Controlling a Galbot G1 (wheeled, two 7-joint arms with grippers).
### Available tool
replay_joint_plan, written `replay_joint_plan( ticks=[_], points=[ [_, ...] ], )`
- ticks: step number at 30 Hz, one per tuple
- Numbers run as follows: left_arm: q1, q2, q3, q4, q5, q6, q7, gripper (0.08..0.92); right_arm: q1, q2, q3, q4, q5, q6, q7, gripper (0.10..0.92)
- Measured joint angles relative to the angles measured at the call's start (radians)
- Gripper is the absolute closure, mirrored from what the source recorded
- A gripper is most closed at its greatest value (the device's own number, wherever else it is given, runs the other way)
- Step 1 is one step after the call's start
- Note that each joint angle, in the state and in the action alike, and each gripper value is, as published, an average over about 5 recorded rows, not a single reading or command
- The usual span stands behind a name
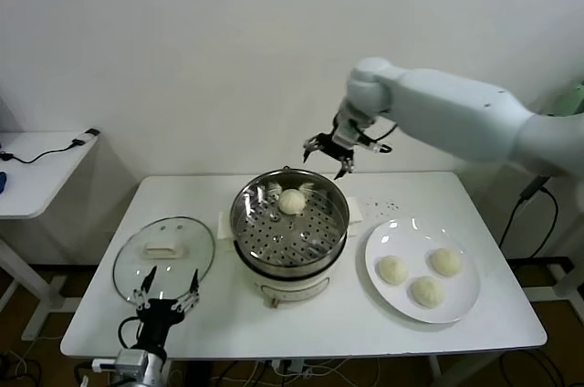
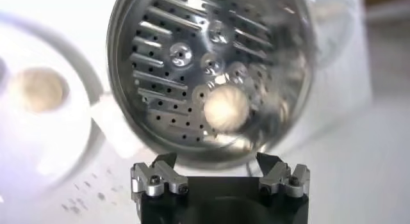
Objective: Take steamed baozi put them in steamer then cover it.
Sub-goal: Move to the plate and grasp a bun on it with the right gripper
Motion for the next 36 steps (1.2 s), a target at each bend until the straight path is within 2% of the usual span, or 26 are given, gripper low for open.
replay_joint_plan(
  ticks=[6, 13, 22, 36],
  points=[
    [0.006, 0.003, 0.0, -0.004, -0.004, -0.002, 0.0, 0.177, -0.001, -0.167, -0.039, 0.105, 0.149, -0.261, 0.022, 0.203],
    [0.019, 0.006, -0.008, -0.015, -0.005, -0.006, 0.004, 0.177, -0.098, -0.284, -0.028, 0.156, 0.208, -0.424, 0.011, 0.203],
    [0.022, 0.005, -0.021, -0.017, 0.0, -0.006, 0.006, 0.177, -0.29, -0.319, 0.055, 0.152, 0.147, -0.504, -0.001, 0.203],
    [0.025, 0.003, -0.032, -0.004, 0.009, -0.007, 0.005, 0.177, -0.537, -0.25, 0.219, 0.042, 0.033, -0.536, 0.012, 0.203]
  ],
)
